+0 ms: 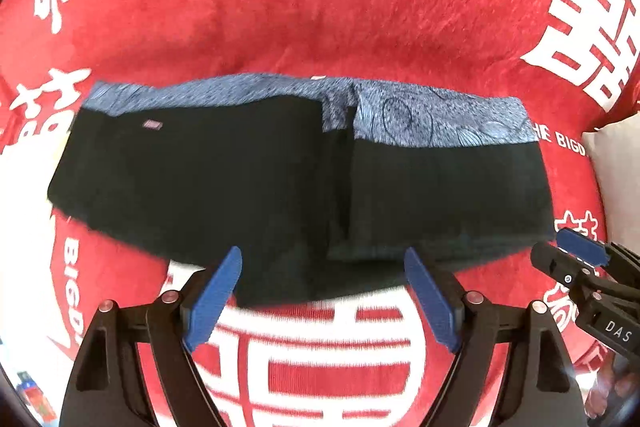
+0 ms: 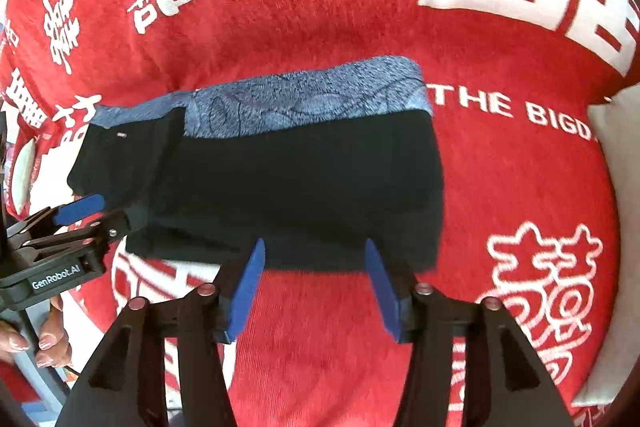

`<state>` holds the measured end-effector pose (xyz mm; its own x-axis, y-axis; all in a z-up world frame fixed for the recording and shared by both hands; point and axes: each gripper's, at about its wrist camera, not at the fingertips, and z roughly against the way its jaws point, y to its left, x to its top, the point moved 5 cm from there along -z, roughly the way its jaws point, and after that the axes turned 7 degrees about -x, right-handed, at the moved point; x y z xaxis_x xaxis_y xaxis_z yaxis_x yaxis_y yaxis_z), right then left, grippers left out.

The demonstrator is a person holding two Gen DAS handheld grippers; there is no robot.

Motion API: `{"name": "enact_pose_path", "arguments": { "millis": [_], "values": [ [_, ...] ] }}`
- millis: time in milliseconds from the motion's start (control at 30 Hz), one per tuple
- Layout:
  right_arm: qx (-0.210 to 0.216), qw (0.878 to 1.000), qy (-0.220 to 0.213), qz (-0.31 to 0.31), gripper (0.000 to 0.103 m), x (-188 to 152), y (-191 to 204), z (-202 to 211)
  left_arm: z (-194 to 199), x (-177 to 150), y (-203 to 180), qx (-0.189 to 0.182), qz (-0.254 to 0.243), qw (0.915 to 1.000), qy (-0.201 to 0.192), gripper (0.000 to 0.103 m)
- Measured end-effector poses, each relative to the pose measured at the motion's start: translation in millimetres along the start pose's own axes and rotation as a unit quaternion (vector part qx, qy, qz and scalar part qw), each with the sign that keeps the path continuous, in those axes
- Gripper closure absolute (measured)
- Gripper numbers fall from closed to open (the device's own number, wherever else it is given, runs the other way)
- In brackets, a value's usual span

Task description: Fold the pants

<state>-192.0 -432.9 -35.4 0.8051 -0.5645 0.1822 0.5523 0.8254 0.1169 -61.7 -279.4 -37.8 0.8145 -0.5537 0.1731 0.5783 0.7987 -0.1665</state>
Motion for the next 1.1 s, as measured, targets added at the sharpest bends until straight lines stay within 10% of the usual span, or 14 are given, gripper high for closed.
{"name": "enact_pose_path", "arguments": {
  "millis": [233,1100],
  "values": [
    [-0.006,1.0,0.018,-0.004,0.023,-15,-4,30,46,-27,-2,0.015,0.02,0.9997,0.008,0.018],
    [-0.021,0.998,0.043,-0.033,0.022,-42,-20,96,161,-105,32,0.049,0.111,0.9926,-0.007,0.018]
  ]
}}
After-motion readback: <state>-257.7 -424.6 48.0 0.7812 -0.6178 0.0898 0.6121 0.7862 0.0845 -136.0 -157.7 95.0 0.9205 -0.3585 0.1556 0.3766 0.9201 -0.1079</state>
